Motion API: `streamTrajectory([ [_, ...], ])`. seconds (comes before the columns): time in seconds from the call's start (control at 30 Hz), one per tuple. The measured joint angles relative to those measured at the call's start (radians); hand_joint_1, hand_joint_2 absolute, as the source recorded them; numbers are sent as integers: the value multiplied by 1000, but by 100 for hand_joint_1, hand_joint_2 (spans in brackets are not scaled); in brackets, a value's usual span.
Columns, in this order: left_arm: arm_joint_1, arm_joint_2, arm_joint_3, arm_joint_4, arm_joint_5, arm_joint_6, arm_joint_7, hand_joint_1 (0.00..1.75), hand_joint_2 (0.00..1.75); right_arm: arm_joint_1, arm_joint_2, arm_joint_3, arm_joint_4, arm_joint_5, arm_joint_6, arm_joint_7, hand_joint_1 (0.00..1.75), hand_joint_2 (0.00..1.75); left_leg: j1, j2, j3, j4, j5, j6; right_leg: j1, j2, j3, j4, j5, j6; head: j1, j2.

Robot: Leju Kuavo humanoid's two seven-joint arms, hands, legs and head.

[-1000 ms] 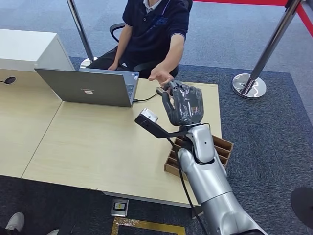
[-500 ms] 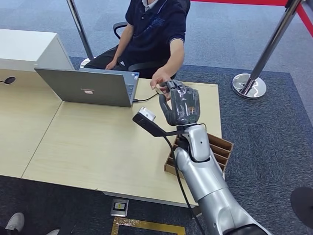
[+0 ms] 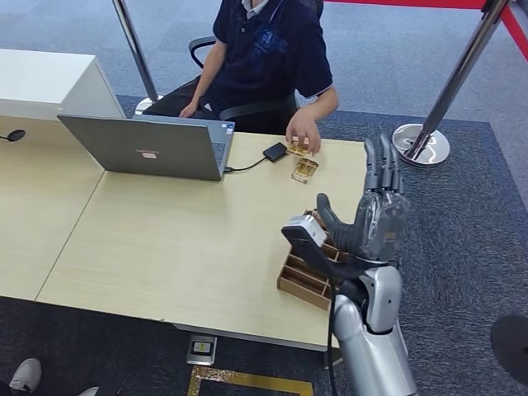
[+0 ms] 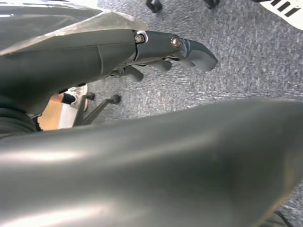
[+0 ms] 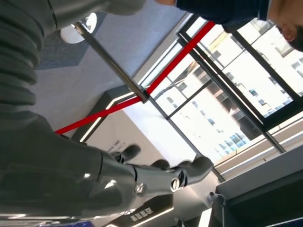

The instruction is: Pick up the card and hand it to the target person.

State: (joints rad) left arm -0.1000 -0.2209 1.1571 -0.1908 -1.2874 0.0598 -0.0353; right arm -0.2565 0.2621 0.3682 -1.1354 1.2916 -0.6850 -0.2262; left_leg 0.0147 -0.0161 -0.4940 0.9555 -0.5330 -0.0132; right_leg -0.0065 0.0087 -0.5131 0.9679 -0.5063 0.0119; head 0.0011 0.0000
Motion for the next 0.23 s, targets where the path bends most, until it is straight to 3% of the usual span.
streamTrajectory([
  [0.23, 4, 0, 1, 0, -3, -3, 6, 0, 0, 291, -33, -46, -387, 67, -15, 48, 0, 175, 0, 0, 1, 0, -3, -1, 0, 0, 0, 0, -3, 0, 0, 0],
])
